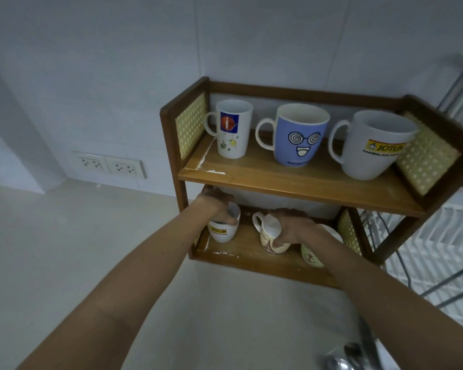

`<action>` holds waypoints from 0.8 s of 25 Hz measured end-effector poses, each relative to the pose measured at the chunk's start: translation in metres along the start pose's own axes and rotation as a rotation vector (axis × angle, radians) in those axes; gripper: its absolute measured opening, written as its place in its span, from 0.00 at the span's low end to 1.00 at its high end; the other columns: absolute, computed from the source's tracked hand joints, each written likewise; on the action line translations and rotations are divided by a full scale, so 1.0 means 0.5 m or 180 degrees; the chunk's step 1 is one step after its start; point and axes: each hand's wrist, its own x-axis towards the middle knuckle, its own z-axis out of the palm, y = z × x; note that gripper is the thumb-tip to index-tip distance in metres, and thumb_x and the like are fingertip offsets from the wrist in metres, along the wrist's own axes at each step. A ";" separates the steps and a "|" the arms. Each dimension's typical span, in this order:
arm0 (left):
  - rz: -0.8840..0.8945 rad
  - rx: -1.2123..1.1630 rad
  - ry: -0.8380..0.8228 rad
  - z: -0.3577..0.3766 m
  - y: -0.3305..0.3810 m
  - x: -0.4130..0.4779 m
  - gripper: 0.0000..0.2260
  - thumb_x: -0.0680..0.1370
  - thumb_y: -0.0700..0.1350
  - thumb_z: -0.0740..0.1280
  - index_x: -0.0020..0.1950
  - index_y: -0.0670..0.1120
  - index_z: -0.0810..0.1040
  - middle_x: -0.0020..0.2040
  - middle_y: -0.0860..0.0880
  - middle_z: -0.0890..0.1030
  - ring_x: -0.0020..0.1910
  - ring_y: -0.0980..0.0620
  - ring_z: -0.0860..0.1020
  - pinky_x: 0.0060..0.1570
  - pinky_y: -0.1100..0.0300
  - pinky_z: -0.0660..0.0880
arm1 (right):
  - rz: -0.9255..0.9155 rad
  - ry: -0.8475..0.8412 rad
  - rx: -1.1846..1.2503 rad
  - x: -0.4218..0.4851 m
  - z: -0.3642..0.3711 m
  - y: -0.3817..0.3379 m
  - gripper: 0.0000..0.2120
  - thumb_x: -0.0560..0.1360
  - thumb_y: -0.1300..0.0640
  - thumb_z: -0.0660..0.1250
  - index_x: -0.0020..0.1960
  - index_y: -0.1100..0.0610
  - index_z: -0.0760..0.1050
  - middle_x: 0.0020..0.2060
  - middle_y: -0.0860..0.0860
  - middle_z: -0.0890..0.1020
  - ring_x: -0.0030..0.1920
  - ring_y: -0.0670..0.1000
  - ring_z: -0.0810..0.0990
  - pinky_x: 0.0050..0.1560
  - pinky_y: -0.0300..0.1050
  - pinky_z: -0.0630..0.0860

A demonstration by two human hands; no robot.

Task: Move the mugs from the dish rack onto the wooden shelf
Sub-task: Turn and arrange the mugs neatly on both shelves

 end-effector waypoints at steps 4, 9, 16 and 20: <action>-0.0386 -0.0201 0.0010 -0.004 -0.006 0.003 0.42 0.70 0.71 0.60 0.76 0.46 0.60 0.75 0.43 0.64 0.74 0.42 0.61 0.71 0.50 0.61 | -0.0036 0.0013 -0.0009 0.003 0.003 0.004 0.43 0.64 0.47 0.76 0.73 0.54 0.61 0.69 0.53 0.71 0.65 0.56 0.72 0.60 0.49 0.74; 0.0303 -0.0500 -0.0321 -0.013 -0.017 -0.015 0.39 0.70 0.56 0.73 0.76 0.52 0.58 0.75 0.45 0.64 0.72 0.42 0.64 0.66 0.50 0.68 | -0.0106 -0.0065 0.0120 0.006 0.004 0.012 0.44 0.63 0.49 0.77 0.73 0.50 0.61 0.68 0.52 0.71 0.65 0.55 0.71 0.58 0.50 0.74; 0.0908 -0.0410 -0.0401 -0.010 -0.021 -0.018 0.38 0.71 0.38 0.72 0.75 0.57 0.57 0.74 0.47 0.63 0.72 0.44 0.64 0.65 0.50 0.71 | -0.0449 -0.0256 0.0285 0.009 -0.002 0.027 0.42 0.63 0.56 0.77 0.72 0.49 0.62 0.69 0.52 0.69 0.64 0.55 0.70 0.59 0.53 0.74; 0.1000 -0.0390 -0.0330 -0.006 -0.023 -0.015 0.40 0.70 0.37 0.72 0.75 0.56 0.58 0.75 0.49 0.63 0.72 0.45 0.64 0.64 0.52 0.71 | -0.0513 -0.0424 0.0307 0.013 0.000 0.041 0.45 0.63 0.58 0.78 0.74 0.48 0.58 0.71 0.51 0.67 0.67 0.54 0.68 0.63 0.54 0.72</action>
